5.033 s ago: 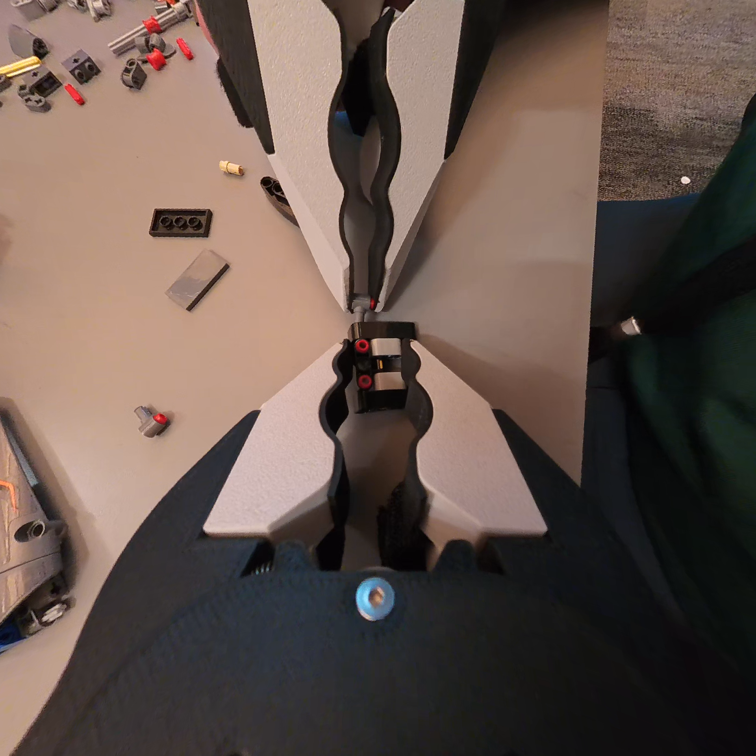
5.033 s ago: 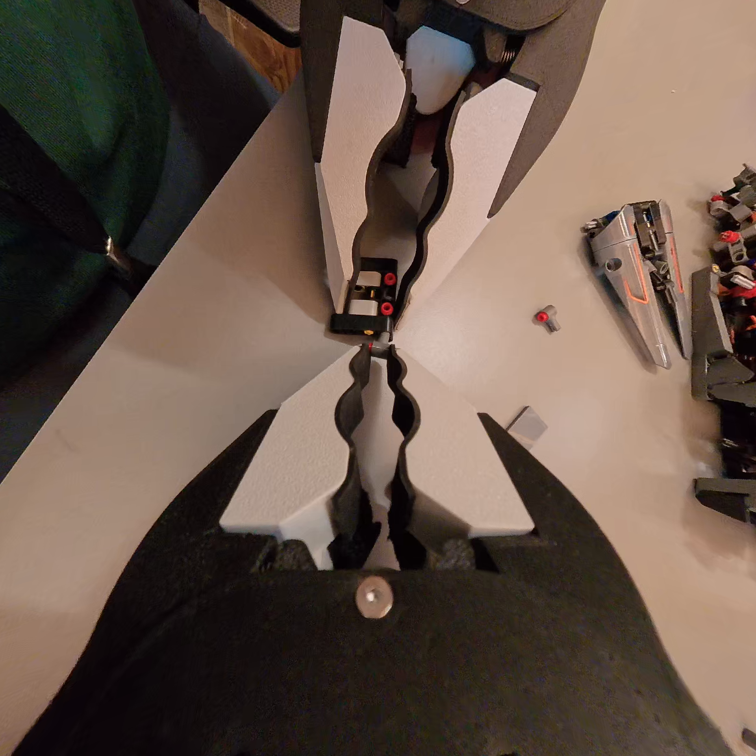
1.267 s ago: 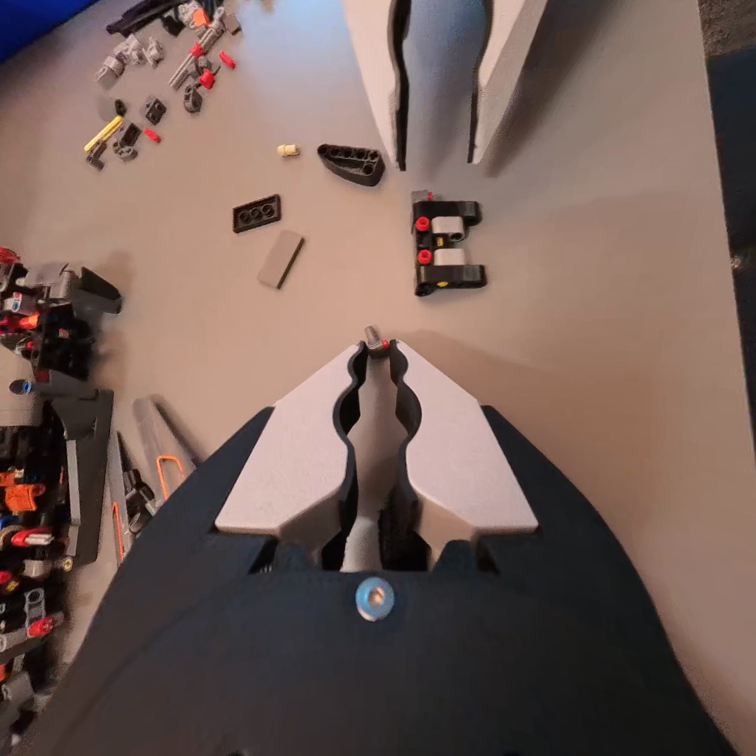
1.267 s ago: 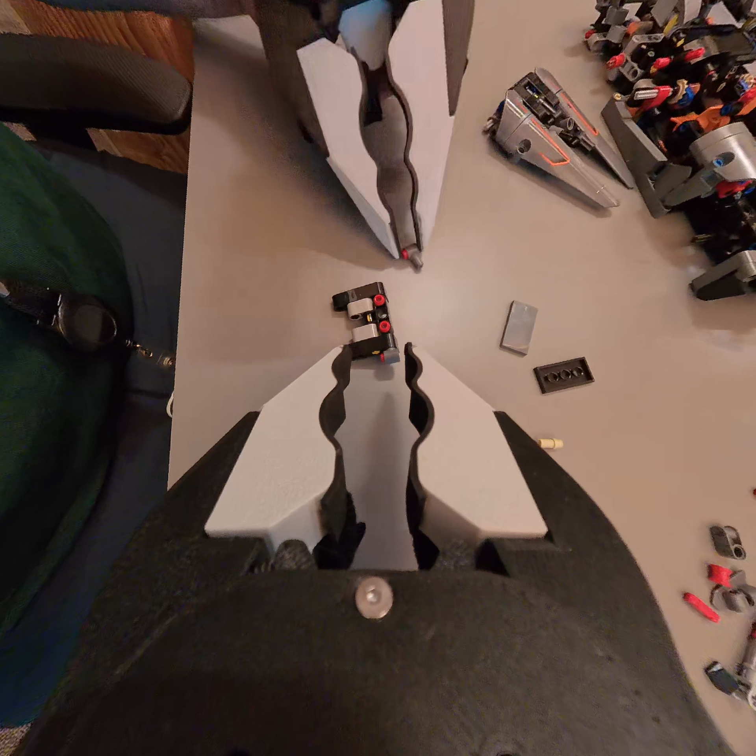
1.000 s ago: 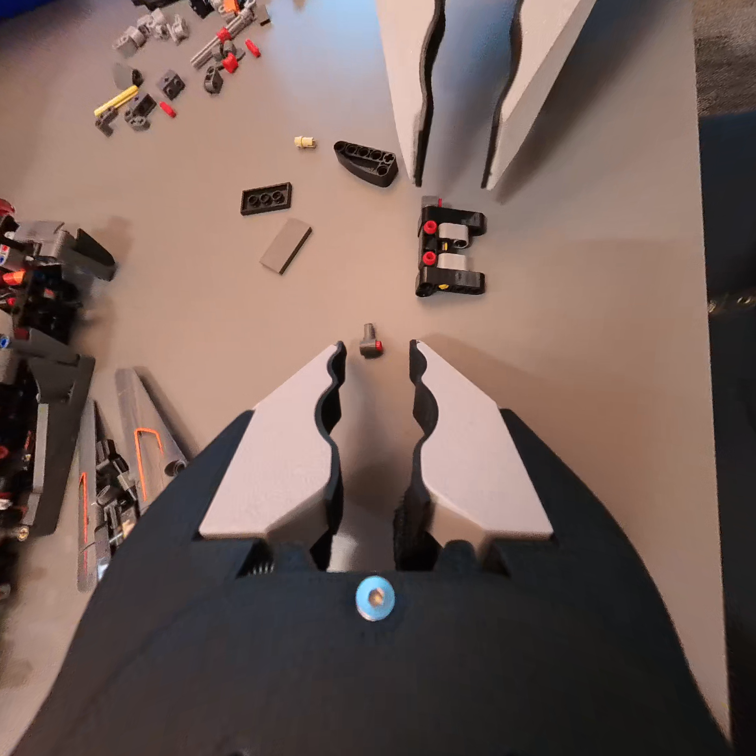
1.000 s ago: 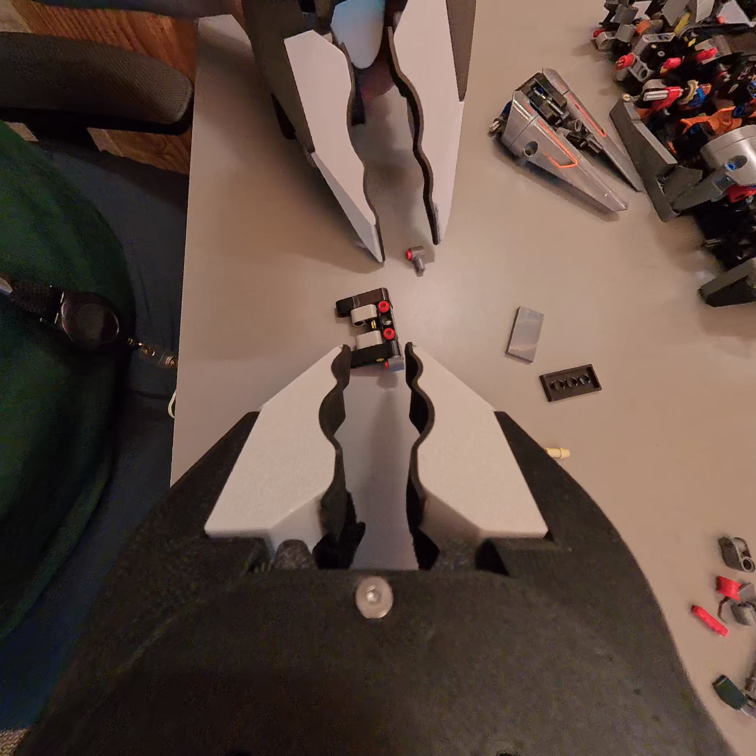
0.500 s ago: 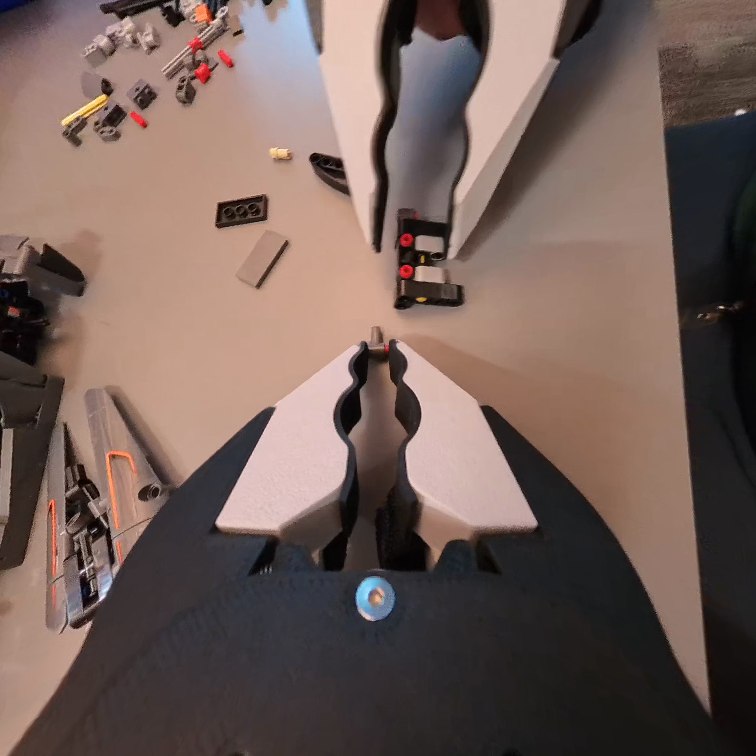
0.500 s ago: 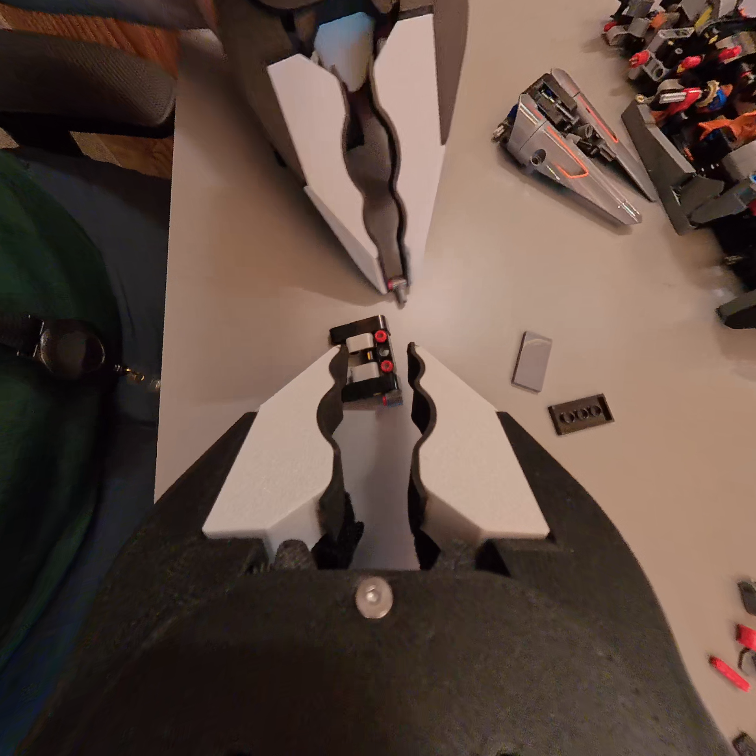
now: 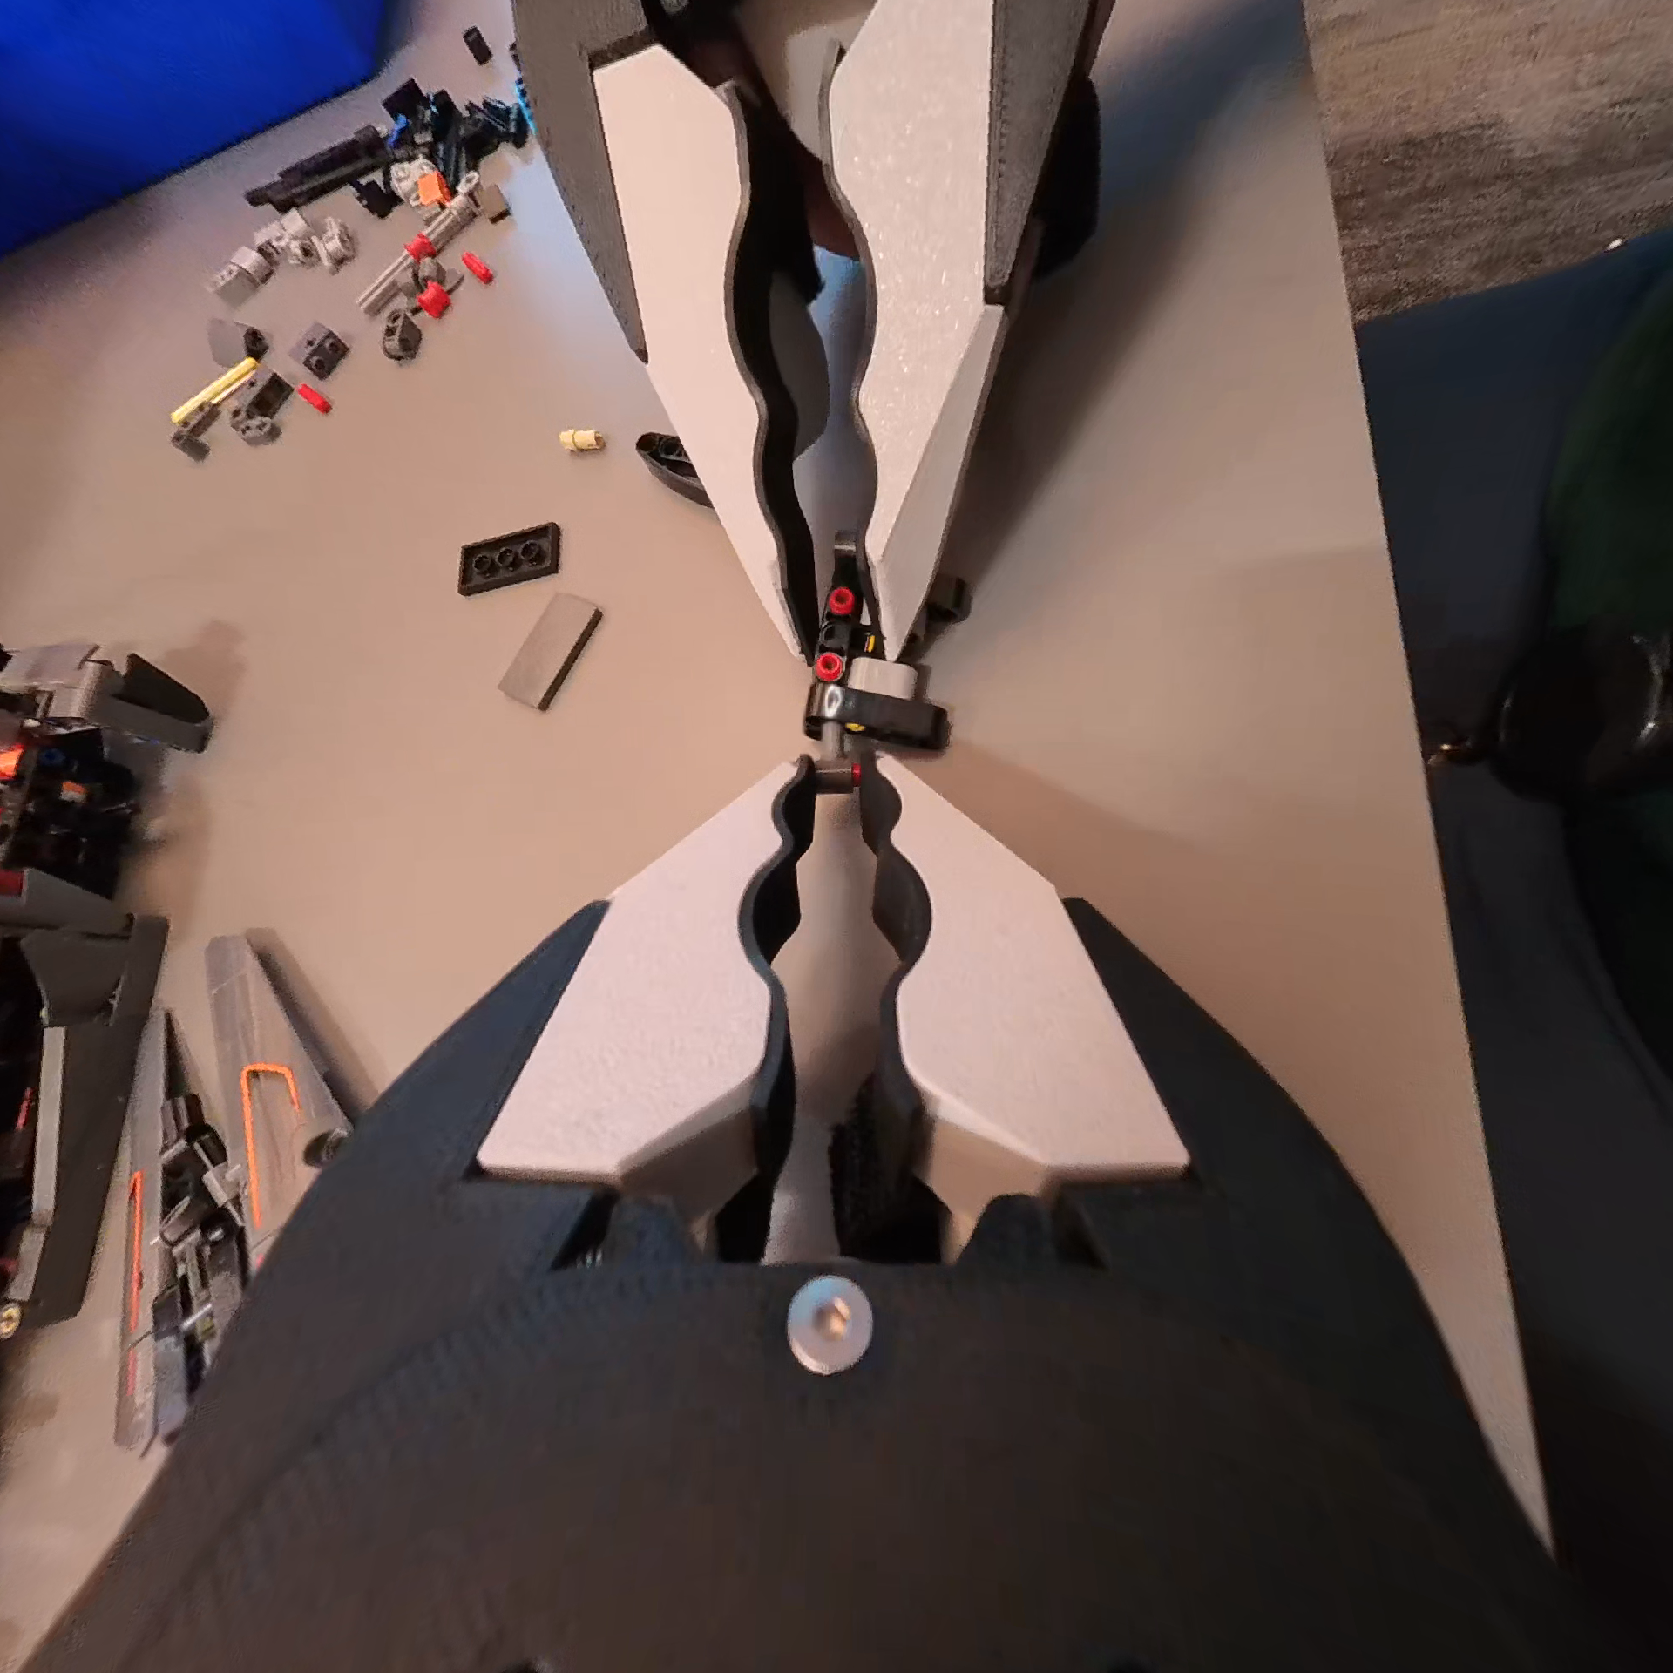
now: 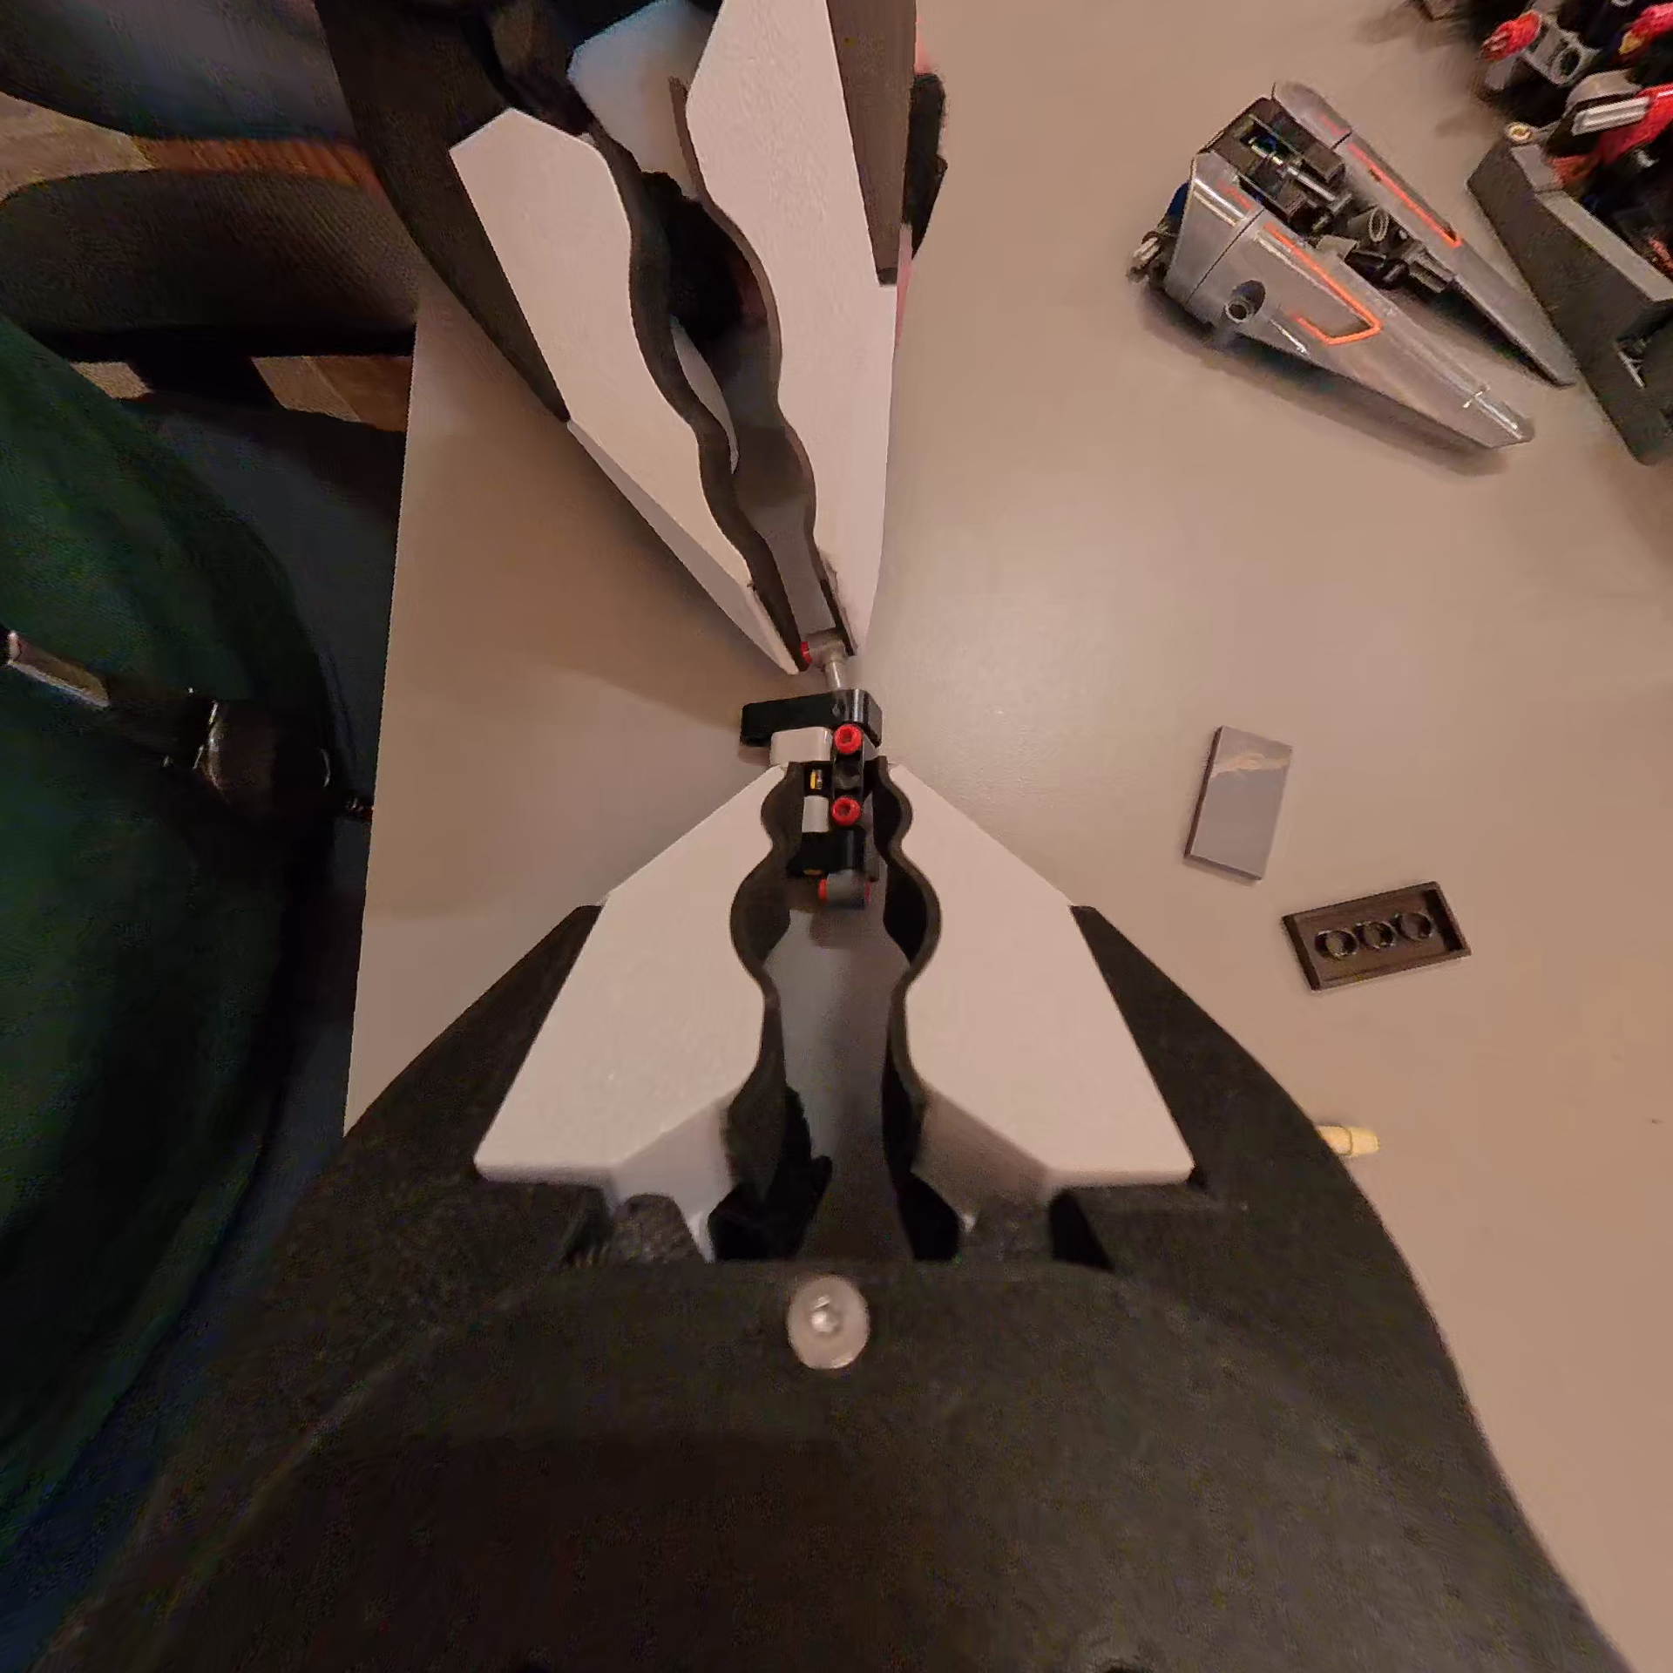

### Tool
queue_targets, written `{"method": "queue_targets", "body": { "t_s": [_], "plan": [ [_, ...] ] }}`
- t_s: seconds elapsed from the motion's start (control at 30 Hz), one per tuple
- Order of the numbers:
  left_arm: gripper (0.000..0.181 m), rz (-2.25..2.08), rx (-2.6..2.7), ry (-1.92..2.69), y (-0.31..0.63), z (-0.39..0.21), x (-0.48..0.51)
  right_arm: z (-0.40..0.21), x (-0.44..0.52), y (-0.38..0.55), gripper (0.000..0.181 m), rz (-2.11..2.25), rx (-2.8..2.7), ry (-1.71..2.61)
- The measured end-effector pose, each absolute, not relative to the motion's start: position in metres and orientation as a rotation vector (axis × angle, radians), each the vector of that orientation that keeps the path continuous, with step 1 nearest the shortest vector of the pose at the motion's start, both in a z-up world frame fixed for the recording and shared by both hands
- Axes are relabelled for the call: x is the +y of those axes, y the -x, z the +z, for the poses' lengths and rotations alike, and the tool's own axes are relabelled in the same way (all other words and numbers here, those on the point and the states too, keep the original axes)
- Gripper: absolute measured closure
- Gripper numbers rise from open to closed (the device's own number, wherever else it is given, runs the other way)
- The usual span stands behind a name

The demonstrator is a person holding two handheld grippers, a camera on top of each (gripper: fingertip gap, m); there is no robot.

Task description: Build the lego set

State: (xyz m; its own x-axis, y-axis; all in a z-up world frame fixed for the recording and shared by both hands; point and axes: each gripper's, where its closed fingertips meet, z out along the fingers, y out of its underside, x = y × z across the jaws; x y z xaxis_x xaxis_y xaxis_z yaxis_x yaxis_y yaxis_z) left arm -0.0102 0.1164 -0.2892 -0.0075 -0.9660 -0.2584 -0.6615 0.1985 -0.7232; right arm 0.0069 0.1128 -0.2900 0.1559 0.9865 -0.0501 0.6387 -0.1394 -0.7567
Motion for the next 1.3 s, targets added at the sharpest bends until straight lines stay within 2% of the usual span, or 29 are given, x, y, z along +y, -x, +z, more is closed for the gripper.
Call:
{"method": "queue_targets", "body": {
  "t_s": [1.3],
  "plan": [
    [0.174, -0.577, 1.907, 1.455, 0.0071, -0.2966, 0.1197, -0.2912, 0.1117, -0.0068, 0.169, 0.843, -1.583, 1.842]
  ]
}}
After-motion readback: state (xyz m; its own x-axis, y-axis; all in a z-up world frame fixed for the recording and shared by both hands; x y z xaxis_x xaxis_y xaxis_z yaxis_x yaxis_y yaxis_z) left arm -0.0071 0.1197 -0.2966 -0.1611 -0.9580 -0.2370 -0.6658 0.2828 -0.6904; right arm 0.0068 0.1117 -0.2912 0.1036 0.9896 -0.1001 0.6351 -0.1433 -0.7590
